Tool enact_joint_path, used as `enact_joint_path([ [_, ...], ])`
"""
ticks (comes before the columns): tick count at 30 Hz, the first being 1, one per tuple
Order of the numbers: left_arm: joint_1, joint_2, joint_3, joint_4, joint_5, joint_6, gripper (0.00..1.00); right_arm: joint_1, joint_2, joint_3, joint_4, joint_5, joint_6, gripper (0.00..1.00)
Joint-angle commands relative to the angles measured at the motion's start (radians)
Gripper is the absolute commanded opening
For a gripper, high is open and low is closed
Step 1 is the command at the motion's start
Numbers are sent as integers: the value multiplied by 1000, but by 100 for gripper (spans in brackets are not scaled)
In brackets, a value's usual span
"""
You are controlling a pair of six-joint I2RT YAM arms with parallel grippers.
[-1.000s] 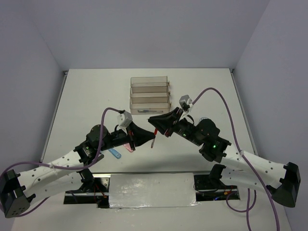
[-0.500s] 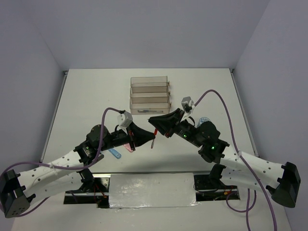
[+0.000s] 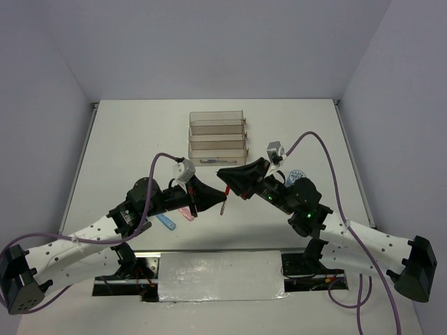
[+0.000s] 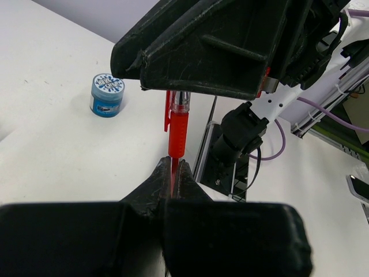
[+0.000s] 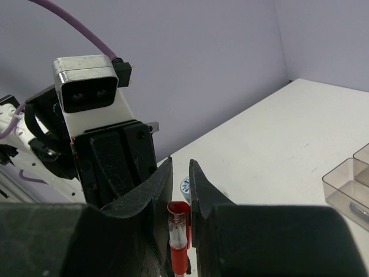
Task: Sort the stationery into containers
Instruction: Close the pen cap on the pen.
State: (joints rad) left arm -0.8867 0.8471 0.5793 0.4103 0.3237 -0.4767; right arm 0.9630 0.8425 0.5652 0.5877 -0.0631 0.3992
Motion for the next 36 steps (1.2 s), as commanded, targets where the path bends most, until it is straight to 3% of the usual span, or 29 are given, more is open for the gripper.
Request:
enact_joint_path([
  [1, 3, -17, 83, 197, -12, -2, 0, 10, 16, -48, -54, -47, -3, 0],
  [16, 6, -6, 139, 168, -8, 15, 0, 9, 50, -96, -8, -92, -30, 0],
  [24, 8, -2, 169, 134, 12, 49, 0, 10, 92, -73, -63, -110, -33, 0],
  [36, 19, -10, 166, 107, -8, 59, 0, 8, 90, -82, -74, -67, -16, 0],
])
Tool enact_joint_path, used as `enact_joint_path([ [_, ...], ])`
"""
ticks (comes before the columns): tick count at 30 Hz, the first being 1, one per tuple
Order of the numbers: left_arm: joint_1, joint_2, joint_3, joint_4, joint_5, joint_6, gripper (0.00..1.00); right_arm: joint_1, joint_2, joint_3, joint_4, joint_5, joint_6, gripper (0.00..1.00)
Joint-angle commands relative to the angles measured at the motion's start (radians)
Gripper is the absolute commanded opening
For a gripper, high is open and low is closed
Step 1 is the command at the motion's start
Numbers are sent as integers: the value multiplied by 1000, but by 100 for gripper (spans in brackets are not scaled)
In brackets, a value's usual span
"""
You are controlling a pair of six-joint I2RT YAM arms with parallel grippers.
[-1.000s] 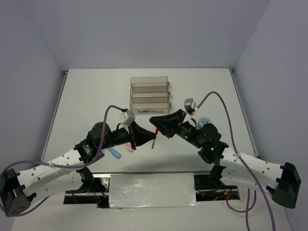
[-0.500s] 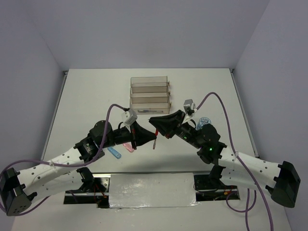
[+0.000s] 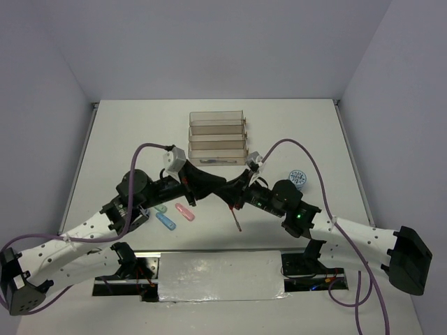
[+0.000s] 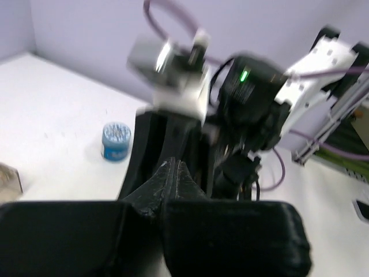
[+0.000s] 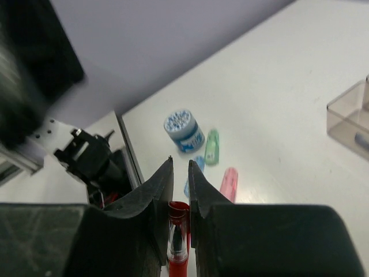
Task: Sort the stationery into containers
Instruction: Close the pen cap on the pen.
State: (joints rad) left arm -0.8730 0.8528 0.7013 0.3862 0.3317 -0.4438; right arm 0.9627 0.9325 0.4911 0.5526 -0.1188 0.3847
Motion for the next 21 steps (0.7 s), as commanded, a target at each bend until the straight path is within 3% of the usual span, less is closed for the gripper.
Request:
enact_joint_path([
  [1, 5, -17, 40, 132, -17, 27, 0, 7, -3, -6, -40, -5, -1, 0],
  [9, 3, -38, 15, 69, -66, 30, 0, -54, -27, 15, -54, 36, 23, 0],
  [11, 5, -58, 1, 36, -82, 31, 8, -71, -40, 20, -57, 48, 40, 0],
  [12, 5, -78, -6, 28, -92, 30, 14, -87, -44, 23, -57, 56, 46, 0],
  [16, 3, -123, -81, 45, -56, 24, 66, -102, -93, 23, -34, 117, 68, 0],
  [19, 3, -110, -114, 92, 15, -2, 97, -102, -109, 38, -10, 117, 77, 0],
  [21, 5, -81, -123, 111, 29, -18, 99, -102, -119, 38, 27, 117, 85, 0],
])
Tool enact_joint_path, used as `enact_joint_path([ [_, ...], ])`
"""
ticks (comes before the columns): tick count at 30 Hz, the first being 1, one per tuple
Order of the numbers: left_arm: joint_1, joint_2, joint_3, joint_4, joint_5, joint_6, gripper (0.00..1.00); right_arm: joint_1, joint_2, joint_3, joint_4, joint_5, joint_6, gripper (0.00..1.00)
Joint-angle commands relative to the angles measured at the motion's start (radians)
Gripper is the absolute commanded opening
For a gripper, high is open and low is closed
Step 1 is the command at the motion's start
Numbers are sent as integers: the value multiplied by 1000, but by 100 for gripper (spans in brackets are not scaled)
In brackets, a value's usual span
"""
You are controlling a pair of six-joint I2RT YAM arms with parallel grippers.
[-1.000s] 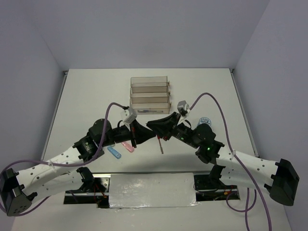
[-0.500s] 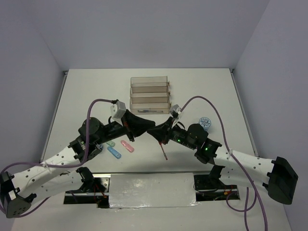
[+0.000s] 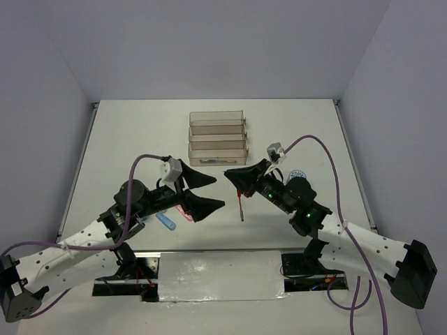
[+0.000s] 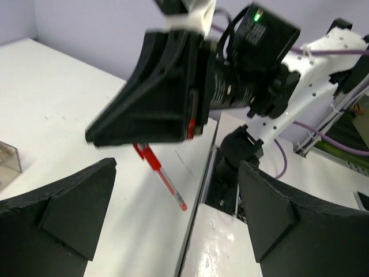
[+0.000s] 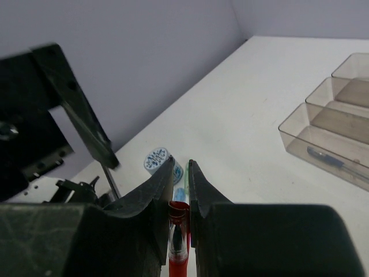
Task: Sort the stationery into containers
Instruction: Close the pen cap on the pen.
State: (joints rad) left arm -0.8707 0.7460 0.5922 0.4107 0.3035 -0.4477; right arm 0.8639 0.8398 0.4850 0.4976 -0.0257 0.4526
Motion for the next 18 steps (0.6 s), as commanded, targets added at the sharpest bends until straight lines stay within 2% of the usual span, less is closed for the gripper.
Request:
enact_joint_path([
  [1, 1, 36, -15, 94, 57, -26, 99, -3, -31, 43, 99, 24, 24, 0],
  [5, 1, 91, -29, 157, 74, -57, 99, -3, -57, 14, 212, -39, 32, 0],
  [11, -5, 202, -40, 373, 204, -149, 99, -3, -50, -28, 386, -108, 55, 0],
  [18, -19, 269, -39, 484, 220, -190, 93, 0, -30, -16, 427, -106, 61, 0],
])
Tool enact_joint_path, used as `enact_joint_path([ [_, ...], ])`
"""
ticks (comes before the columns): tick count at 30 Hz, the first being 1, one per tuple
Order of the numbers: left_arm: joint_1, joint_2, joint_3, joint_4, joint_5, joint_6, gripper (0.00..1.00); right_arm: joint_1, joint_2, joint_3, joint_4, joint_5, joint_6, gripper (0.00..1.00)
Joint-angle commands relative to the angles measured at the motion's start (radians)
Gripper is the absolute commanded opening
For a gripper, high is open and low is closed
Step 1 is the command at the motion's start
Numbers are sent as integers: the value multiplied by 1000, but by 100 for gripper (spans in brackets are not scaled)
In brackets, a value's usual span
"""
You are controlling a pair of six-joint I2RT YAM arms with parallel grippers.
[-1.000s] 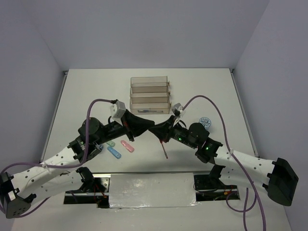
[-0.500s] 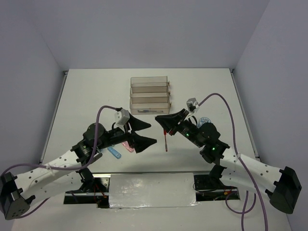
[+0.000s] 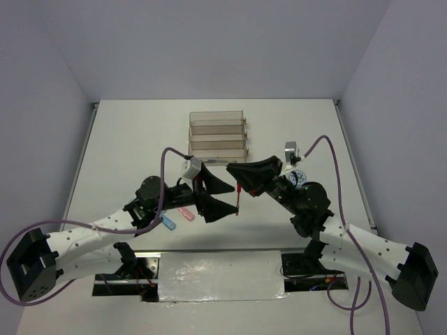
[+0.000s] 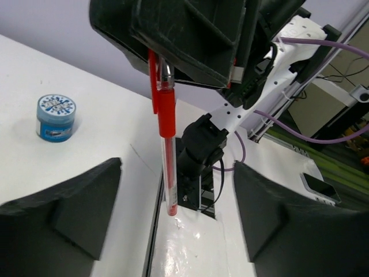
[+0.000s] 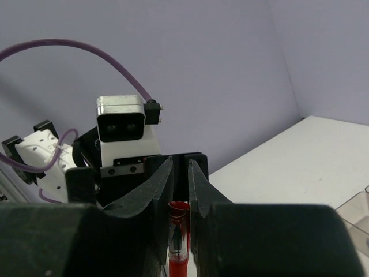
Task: Sort the stationery into containers
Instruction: Close the pen cap on the pen.
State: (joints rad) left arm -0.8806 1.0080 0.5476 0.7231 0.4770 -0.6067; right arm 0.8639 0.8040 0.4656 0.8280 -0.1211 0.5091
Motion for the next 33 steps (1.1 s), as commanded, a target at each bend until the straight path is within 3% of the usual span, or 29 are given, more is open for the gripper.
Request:
enact_joint_path([
  [1, -9, 18, 18, 171, 51, -28, 87, -2, 12, 5, 103, -14, 9, 0],
  [3, -14, 27, 28, 164, 46, -24, 81, 0, 17, 7, 120, -18, 16, 0],
  [4, -12, 30, 31, 164, 46, -21, 73, -2, 24, 10, 123, -22, 17, 0],
  [12, -12, 38, 38, 177, 34, -13, 66, 0, 52, 13, 178, -37, 43, 0],
  [14, -14, 41, 41, 183, 35, -16, 59, -2, 57, 13, 187, -38, 51, 0],
  [21, -14, 58, 63, 168, 32, -13, 12, 3, 66, 10, 214, -46, 62, 0],
  [22, -14, 60, 72, 159, 31, -13, 0, 3, 67, 11, 212, -51, 60, 0],
  [33, -11, 18, 74, 164, -9, -28, 0, 7, 60, -48, 232, -92, 25, 0],
])
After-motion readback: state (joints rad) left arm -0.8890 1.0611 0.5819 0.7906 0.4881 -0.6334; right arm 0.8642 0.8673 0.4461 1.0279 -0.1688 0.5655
